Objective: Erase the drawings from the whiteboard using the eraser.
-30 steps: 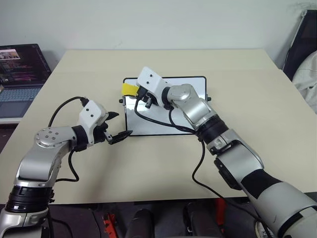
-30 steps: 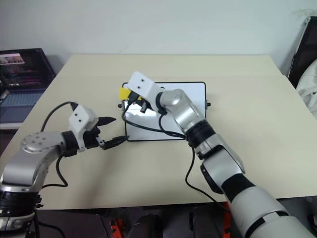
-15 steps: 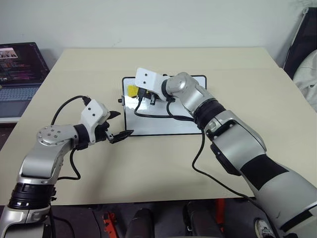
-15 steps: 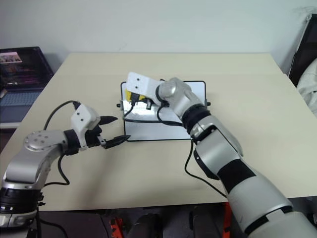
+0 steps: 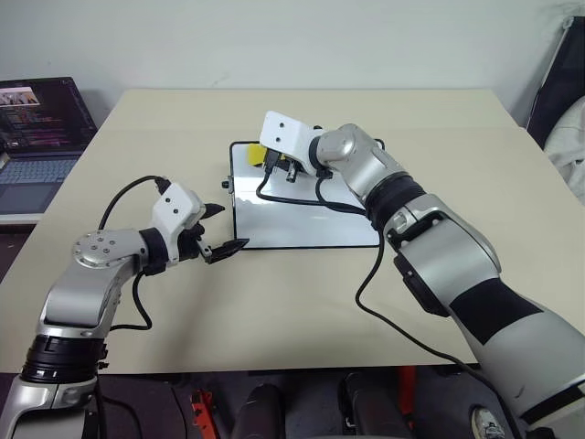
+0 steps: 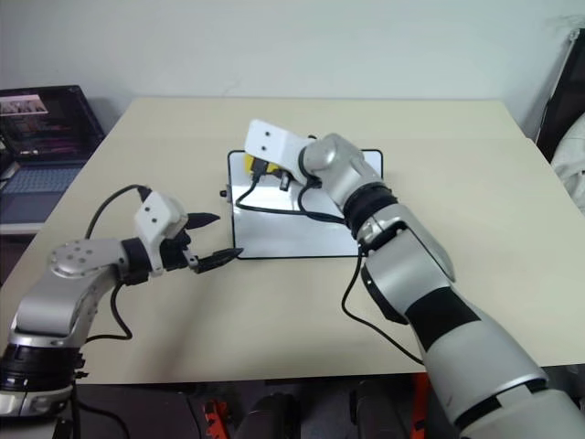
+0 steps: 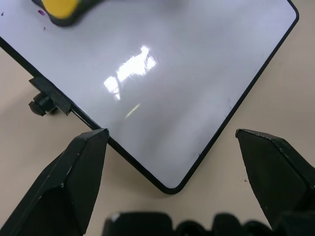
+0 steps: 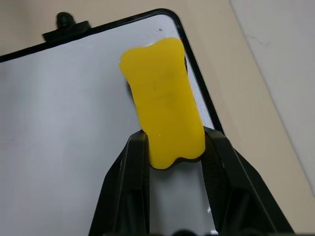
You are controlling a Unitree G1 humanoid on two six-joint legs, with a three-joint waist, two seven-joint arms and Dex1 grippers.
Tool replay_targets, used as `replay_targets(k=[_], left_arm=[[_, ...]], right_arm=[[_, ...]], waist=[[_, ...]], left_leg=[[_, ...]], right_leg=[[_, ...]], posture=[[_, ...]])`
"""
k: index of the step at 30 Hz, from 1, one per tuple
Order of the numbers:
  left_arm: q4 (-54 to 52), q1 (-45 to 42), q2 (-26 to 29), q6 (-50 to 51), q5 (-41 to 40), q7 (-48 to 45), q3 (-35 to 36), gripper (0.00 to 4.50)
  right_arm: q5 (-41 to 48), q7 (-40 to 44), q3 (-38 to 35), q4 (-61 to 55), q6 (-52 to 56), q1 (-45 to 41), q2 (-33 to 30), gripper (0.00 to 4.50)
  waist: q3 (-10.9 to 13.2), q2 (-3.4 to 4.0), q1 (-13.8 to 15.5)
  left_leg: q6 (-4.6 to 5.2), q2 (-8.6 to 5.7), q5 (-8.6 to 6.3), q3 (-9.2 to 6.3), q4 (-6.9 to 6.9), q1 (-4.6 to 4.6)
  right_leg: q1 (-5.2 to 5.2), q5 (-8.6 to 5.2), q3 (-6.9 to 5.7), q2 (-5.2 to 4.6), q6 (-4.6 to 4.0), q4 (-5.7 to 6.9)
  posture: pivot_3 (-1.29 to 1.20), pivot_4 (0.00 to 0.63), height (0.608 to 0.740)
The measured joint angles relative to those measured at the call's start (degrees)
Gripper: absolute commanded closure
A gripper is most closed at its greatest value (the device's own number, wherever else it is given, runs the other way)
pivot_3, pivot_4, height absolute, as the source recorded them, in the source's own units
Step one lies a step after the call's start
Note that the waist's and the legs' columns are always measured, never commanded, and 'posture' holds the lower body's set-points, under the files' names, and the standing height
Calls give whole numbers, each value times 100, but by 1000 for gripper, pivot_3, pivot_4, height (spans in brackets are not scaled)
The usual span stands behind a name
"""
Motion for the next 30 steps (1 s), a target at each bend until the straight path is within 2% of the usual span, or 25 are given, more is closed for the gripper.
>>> replay_targets(k=[3,8,12,20,27,30], left_arm=[[6,-49,-17,-3,35,-4,-35,0],[22,-102,-72,-11,49,-28,-113,0],[28,-101,-72,-11,57,-49,-113,0],[28,-82,-72,-11,63,-53,-113,0],[31,-83,-73,-13,66,-56,-113,0],[31,-83,-73,-13,67,-55,-113,0]], right_arm=[[-78,296,108,-30,-51,60,103,3399],[-54,-442,-87,85,-21,13,272,3399],[-67,-688,-181,161,7,-59,229,3401],[-249,69,43,126,-108,15,266,3410],[-245,-781,-174,201,-89,-59,318,3410],[-266,-737,-176,230,-89,-70,298,3410]], waist=[[0,0,-7],[0,0,-26],[0,0,-22],[0,-1,-28],[0,0,-26],[0,-1,-27]], left_leg=[[0,1,0,0,1,2],[-3,5,2,-4,2,2],[-4,1,2,-3,3,2],[-3,2,2,-2,8,5],[-4,3,3,-4,9,4],[-4,1,3,-2,9,4]], right_leg=[[0,0,1,1,0,6],[-2,0,1,0,-1,9],[-1,0,3,0,-1,8],[2,0,1,3,-1,12],[1,1,0,2,-1,13],[2,1,1,2,-1,12]], posture=[[0,150,740],[0,150,740],[0,150,740],[0,150,740],[0,150,740],[0,150,740]])
